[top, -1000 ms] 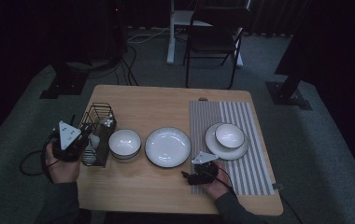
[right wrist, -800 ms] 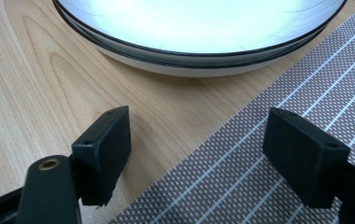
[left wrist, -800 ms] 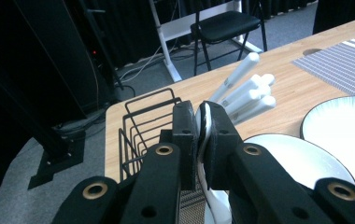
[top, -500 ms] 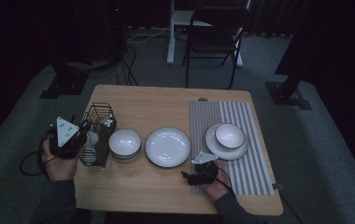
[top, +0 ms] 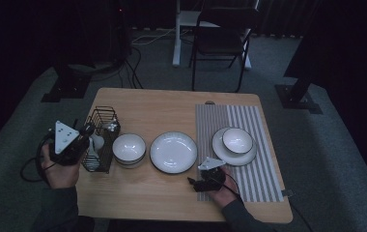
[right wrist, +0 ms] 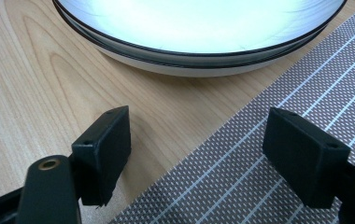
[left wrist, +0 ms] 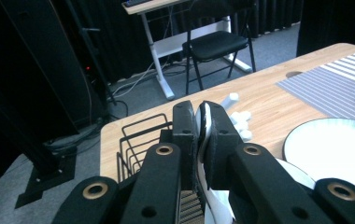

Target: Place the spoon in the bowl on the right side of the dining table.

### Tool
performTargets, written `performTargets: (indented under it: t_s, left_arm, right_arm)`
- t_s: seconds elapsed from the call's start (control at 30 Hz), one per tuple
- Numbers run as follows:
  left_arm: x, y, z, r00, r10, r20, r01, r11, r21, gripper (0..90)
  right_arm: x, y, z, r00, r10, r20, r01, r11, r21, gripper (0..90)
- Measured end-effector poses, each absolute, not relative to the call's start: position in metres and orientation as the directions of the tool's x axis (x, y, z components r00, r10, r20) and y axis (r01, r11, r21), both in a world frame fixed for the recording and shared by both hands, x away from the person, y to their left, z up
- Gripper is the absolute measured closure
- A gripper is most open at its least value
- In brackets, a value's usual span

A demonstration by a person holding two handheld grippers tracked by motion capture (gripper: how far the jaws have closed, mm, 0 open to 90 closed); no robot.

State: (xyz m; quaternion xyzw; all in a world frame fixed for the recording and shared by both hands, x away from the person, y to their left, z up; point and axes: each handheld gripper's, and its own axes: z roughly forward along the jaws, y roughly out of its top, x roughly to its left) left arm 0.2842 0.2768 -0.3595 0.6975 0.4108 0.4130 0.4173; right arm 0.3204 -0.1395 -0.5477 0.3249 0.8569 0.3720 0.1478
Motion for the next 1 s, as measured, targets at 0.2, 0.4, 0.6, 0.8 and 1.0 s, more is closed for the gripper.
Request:
performTargets:
  t_s: [0.2, 0.4, 0.6, 0.8, 1.0]
  left_arm:
    - [0.284, 0.270, -0.360, 0.332, 0.912, 0.240, 0.220, -0.322, 0.921, 85.3]
    - [0.283, 0.265, -0.357, 0.351, 0.904, 0.243, 0.208, -0.328, 0.921, 85.4]
    - [0.285, 0.257, -0.360, 0.372, 0.896, 0.243, 0.207, -0.335, 0.919, 85.3]
    - [0.287, 0.248, -0.363, 0.399, 0.884, 0.244, 0.201, -0.344, 0.917, 85.3]
    - [0.290, 0.242, -0.367, 0.422, 0.877, 0.232, 0.204, -0.341, 0.918, 85.4]
  right_arm:
    - [0.320, -0.139, -0.548, -0.744, 0.668, -0.012, 0.448, 0.511, 0.734, 23.4]
    - [0.320, -0.139, -0.548, -0.743, 0.669, -0.012, 0.448, 0.511, 0.734, 23.4]
    - [0.320, -0.139, -0.548, -0.743, 0.669, -0.012, 0.448, 0.511, 0.734, 23.4]
    - [0.320, -0.139, -0.548, -0.743, 0.669, -0.012, 0.448, 0.511, 0.734, 23.4]
    - [0.320, -0.139, -0.548, -0.743, 0.669, -0.012, 0.448, 0.511, 0.734, 23.4]
